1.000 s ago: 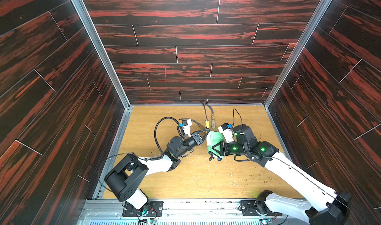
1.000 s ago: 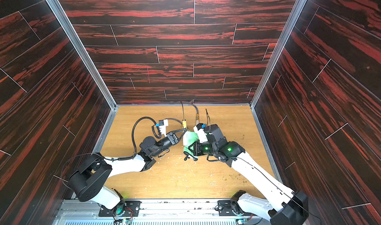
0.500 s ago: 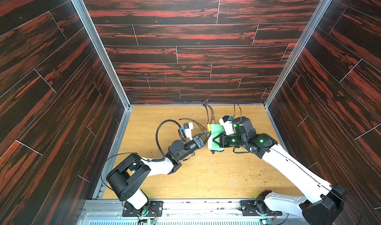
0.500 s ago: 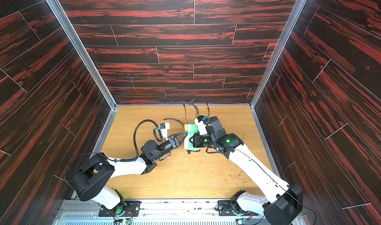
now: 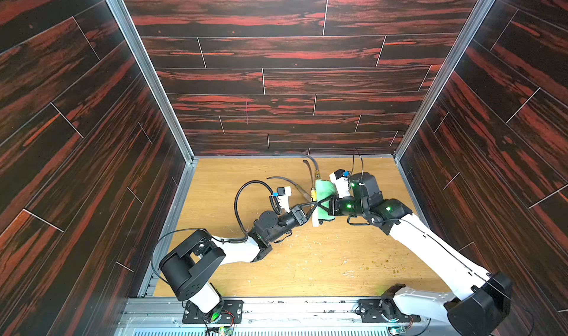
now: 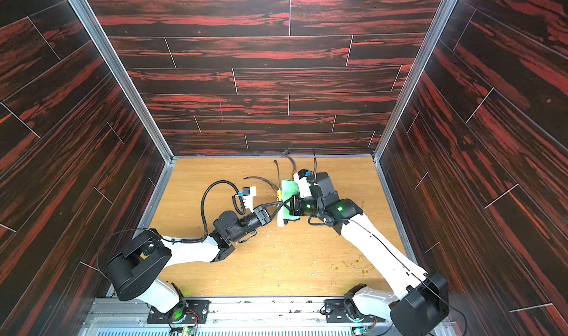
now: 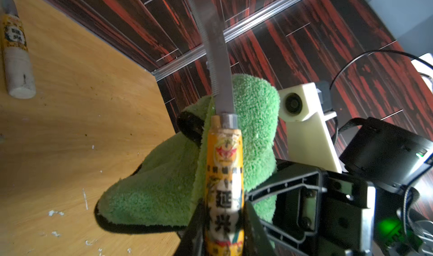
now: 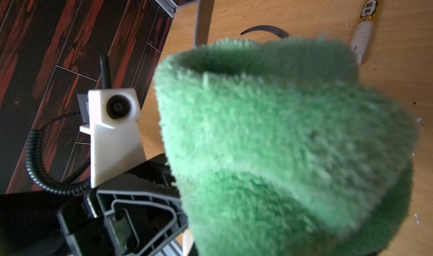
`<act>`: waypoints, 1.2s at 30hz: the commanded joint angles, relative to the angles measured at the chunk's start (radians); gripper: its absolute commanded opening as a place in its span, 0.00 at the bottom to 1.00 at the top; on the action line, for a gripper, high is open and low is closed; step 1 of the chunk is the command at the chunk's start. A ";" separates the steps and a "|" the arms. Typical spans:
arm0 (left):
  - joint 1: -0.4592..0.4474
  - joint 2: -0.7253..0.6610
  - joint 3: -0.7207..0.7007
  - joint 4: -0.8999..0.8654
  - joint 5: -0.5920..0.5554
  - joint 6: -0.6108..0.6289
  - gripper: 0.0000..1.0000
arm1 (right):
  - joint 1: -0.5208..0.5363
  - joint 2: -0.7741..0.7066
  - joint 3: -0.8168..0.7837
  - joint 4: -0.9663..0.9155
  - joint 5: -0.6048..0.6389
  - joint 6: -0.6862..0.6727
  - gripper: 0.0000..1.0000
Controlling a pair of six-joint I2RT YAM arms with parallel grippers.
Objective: Wipe small sickles with rags
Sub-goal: Wipe the small sickle.
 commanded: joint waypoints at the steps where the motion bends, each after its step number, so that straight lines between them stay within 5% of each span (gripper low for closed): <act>1: 0.020 0.012 0.074 -0.030 0.028 0.035 0.00 | 0.059 -0.075 -0.053 0.032 -0.126 0.021 0.00; 17: 0.053 0.020 0.084 -0.034 0.106 0.013 0.00 | 0.069 -0.068 -0.011 -0.016 -0.070 -0.030 0.00; 36: -0.029 -0.042 -0.040 0.059 -0.011 0.011 0.00 | -0.059 0.055 0.106 0.045 -0.164 -0.061 0.00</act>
